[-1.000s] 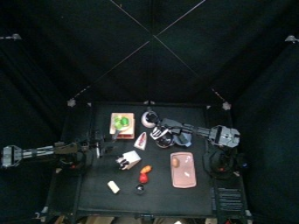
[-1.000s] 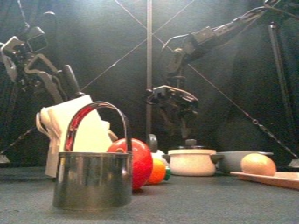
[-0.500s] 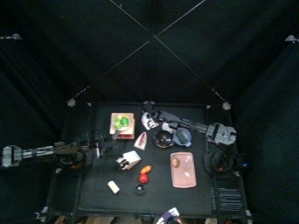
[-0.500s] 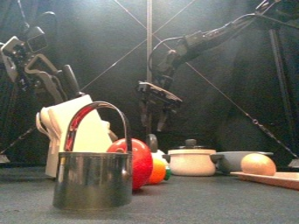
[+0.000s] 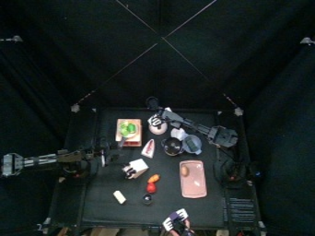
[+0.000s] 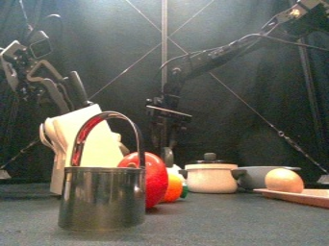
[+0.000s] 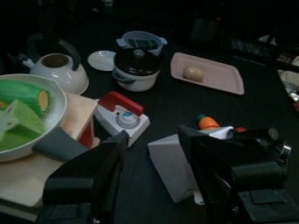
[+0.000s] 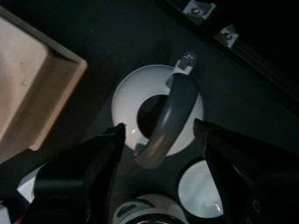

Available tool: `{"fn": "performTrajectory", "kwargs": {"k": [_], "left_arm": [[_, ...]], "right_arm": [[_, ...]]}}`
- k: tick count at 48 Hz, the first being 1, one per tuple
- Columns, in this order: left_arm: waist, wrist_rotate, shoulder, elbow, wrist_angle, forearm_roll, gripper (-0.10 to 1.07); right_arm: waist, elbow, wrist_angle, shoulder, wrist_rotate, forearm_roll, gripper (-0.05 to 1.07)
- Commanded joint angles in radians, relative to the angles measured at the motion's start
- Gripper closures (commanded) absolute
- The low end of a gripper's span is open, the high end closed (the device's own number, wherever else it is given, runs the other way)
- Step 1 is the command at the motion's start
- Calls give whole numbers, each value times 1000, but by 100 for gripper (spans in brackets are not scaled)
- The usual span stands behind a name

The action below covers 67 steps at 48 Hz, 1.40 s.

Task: Grab kettle

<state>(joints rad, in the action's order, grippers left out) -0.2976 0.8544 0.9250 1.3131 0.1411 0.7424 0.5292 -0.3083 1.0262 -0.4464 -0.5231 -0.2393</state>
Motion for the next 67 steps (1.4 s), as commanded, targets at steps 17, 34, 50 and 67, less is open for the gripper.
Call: {"fn": "performTrajectory", "kwargs": {"k": [17,34,50,67], "left_arm": [[3,0,-2,-11,5,-3,11],[3,0,-3,-11,5,-3,11],[3,0,-2,-11,2,-3,11],[3,0,-2,-11,-12,-3,11]], "right_arm": [[9,-15,21,-3,2,32,9],[15,12,21,-8,3,43,26],[18,15,23,11,5,38,35],[9,20,25,84,26,44,36]]}}
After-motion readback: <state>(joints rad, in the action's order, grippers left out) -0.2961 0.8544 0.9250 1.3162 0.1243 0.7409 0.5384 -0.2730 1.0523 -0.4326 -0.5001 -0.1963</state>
